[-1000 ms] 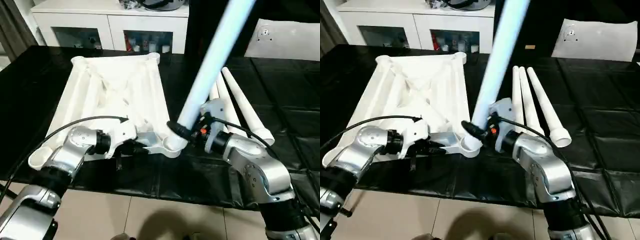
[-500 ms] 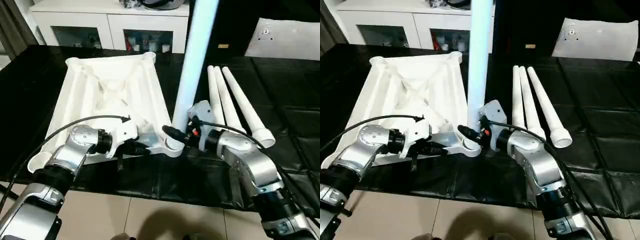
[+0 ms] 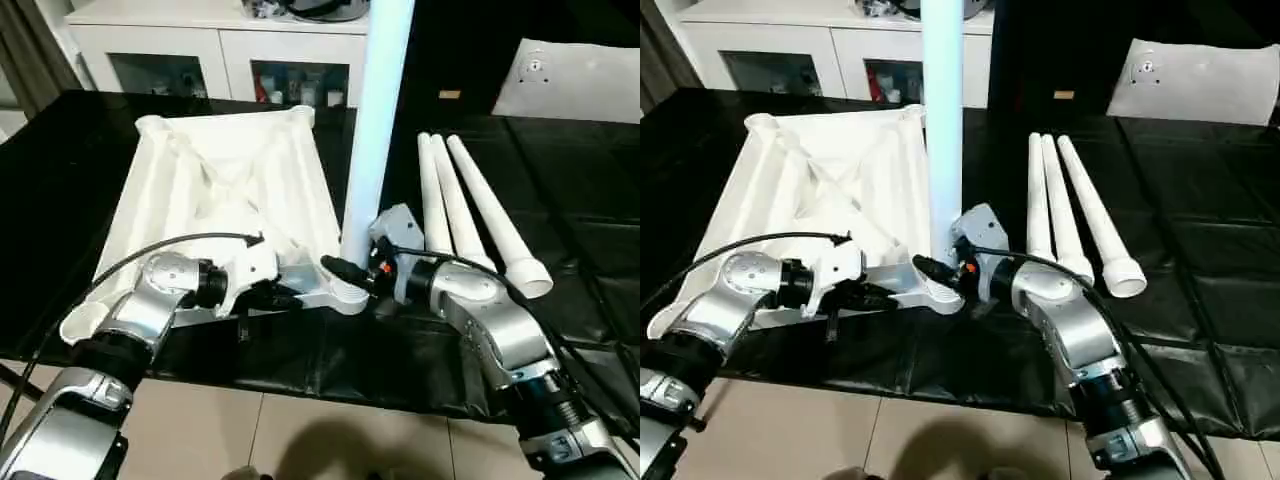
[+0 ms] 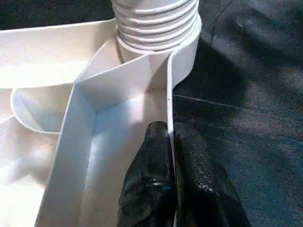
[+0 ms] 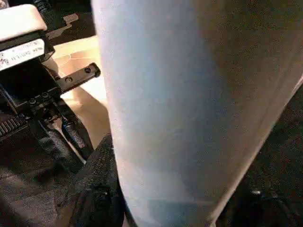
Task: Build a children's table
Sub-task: Insert table leg to table base
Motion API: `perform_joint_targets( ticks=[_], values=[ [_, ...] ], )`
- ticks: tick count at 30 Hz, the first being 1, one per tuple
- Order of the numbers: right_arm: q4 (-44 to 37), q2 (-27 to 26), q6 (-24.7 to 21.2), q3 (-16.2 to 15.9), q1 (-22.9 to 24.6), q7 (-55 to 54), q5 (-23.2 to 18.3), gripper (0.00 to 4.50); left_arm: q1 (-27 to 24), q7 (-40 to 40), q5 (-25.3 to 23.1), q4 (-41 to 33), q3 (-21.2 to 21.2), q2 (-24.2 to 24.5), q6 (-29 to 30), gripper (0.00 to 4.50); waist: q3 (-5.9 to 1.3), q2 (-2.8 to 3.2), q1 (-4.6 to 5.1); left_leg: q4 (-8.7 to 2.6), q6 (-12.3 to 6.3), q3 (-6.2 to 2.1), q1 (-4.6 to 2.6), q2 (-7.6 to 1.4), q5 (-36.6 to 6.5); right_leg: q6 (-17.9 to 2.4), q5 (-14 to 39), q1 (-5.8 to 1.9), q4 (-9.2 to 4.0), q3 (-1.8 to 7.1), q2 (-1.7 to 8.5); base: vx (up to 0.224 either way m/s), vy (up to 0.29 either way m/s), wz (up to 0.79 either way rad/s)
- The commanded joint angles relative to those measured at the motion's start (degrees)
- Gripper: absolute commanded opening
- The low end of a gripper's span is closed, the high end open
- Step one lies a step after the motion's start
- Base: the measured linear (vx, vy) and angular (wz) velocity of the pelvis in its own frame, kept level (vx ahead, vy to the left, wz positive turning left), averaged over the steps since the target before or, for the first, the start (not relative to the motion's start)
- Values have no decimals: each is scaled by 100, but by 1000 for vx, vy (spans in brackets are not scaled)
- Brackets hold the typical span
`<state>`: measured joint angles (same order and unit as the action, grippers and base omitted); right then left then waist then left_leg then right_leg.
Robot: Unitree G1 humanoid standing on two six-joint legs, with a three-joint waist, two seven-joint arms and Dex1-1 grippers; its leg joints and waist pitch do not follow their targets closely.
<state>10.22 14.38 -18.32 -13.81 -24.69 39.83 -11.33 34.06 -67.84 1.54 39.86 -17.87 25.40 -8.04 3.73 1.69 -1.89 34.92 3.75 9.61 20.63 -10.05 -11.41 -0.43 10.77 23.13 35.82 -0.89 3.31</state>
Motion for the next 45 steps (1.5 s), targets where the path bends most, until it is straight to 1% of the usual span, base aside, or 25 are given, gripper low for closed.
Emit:
perform_joint_targets(
  ticks=[1,7,9,13,14,15,16,18,19,21,24,29,30,31,33,34,36,37,38,39,40,41,43,44,45],
  values=[
    [144,-68,-52,-89,63,73,12,191,-13,50,259,15,187,-119,-55,0,-408,-19,4,-420,29,-44,-25,-214,-1102,-1332,1080,-297,-435,214,380,0,0,0],
    [361,-143,23,4,94,104,-42,191,-16,-23,175,31,185,-96,28,0,-403,-27,6,-428,27,-46,-28,-214,-1141,-1306,1181,-291,-445,217,379,0,0,0],
    [539,-245,24,249,141,30,-221,191,6,29,141,78,221,-109,46,0,-399,-20,12,-431,29,-47,-32,-213,-1220,-1295,1314,-287,-460,223,388,0,0,0],
    [673,-365,5,508,247,-53,-423,191,27,82,127,124,258,-122,38,0,-389,10,7,-451,59,-59,-49,-219,-1340,-1272,1481,-275,-480,217,391,0,0,0],
    [686,-380,4,539,265,-66,-448,191,28,91,132,128,269,-126,43,0,-390,-3,12,-451,61,-55,-48,-220,-1347,-1272,1475,-273,-483,220,388,0,0,0],
    [739,-427,41,638,412,-100,-524,191,32,103,141,117,300,-141,84,0,-392,36,2,-454,70,-64,-43,-216,-1355,-1267,1487,-278,-475,219,391,0,0,0],
    [739,-427,41,638,412,-100,-524,191,32,103,141,117,300,-141,84,0,-388,11,6,-455,60,-55,-45,-219,-1365,-1265,1472,-270,-488,223,390,0,0,0],
    [786,-470,105,697,589,-121,-533,191,34,113,133,115,320,-136,99,0,-402,40,-2,-455,54,-58,-48,-221,-1324,-1287,1384,-276,-484,220,396,0,0,0],
    [786,-470,105,697,589,-121,-533,191,34,113,133,115,320,-136,99,0,-404,31,-2,-455,42,-56,-42,-219,-1304,-1305,1310,-278,-479,218,386,0,0,0],
    [814,-412,406,555,920,-142,-287,191,87,159,91,188,336,-129,79,0,-411,49,-14,-455,25,-50,-42,-213,-1289,-1305,1241,-284,-487,210,384,0,0,0],
    [755,-256,627,317,1032,-140,22,191,133,177,27,234,328,-112,40,0,-423,50,-20,-467,-18,-55,-38,-216,-1194,-1292,1166,-297,-483,202,385,0,0,0],
    [638,58,820,-205,1001,26,560,191,206,125,-108,310,257,-56,-64,0,-402,52,-2,-496,17,-63,-59,-217,-1452,-1153,1627,-281,-532,205,380,0,0,0],
    [664,54,816,-229,957,61,570,191,214,114,-123,324,245,-54,-80,0,-405,48,4,-496,10,-66,-56,-217,-1462,-1150,1624,-285,-529,209,384,0,0,0],
    [691,39,794,-238,913,103,554,191,208,97,-133,308,231,-50,-87,0,-403,-29,13,-496,-14,-55,-49,-219,-1448,-1138,1634,-287,-542,211,380,0,0,0],
    [712,28,795,-243,887,138,546,191,200,80,-140,288,222,-48,-91,0,-409,21,1,-498,-26,-60,-58,-228,-1422,-1146,1599,-271,-533,216,388,0,0,0],
    [745,25,798,-261,848,181,547,191,188,41,-144,255,202,-45,-92,0,-414,-20,8,-499,-39,-65,-51,-228,-1415,-1162,1566,-280,-519,213,390,0,0,0],
    [867,33,857,-360,727,343,535,191,172,-109,-170,197,129,-38,-131,0,-408,-17,20,-507,-36,-65,-58,-233,-1482,-1164,1637,-262,-534,210,391,0,0,0],
    [841,51,862,-378,730,380,523,191,160,-134,-175,153,118,-36,-122,0,-407,-68,34,-511,-34,-60,-56,-236,-1534,-1144,1688,-261,-542,211,385,0,0,0],
    [841,52,862,-381,728,392,519,191,159,-141,-176,149,115,-36,-123,0,-412,-49,26,-513,-28,-69,-61,-240,-1525,-1142,1672,-265,-534,214,394,0,0,0],
    [838,64,869,-440,684,646,423,191,138,-284,-191,67,49,-35,-154,0,-420,-87,20,-515,-51,-68,-60,-246,-1475,-1133,1621,-264,-524,216,397,0,0,0],
    [797,82,760,-510,662,1004,260,191,128,-452,-219,-9,-42,-27,-211,0,-410,-160,41,-515,-92,-52,-49,-250,-1457,-1140,1546,-259,-533,216,385,0,0,0],
    [789,86,749,-517,663,1036,246,191,125,-468,-220,-18,-50,-25,-213,0,-388,-140,20,-521,-144,-58,-40,-247,-1421,-1127,1525,-262,-527,223,396,0,0,0],
    [651,180,586,-696,704,1522,107,191,92,-681,-283,-107,-181,33,-274,0,-290,-200,24,-559,-216,-50,-37,-256,-1476,-1084,1580,-213,-559,228,382,0,0,0],
    [604,213,560,-751,724,1646,85,191,82,-716,-313,-132,-217,56,-302,0,-306,-175,17,-564,-207,-51,-71,-275,-1485,-1124,1470,-202,-546,229,385,0,0,0],
    [604,213,560,-751,724,1646,85,191,82,-716,-313,-132,-217,56,-302,0,-283,-193,19,-579,-196,-50,-64,-277,-1509,-1158,1367,-199,-543,223,377,0,0,0]
  ],
)
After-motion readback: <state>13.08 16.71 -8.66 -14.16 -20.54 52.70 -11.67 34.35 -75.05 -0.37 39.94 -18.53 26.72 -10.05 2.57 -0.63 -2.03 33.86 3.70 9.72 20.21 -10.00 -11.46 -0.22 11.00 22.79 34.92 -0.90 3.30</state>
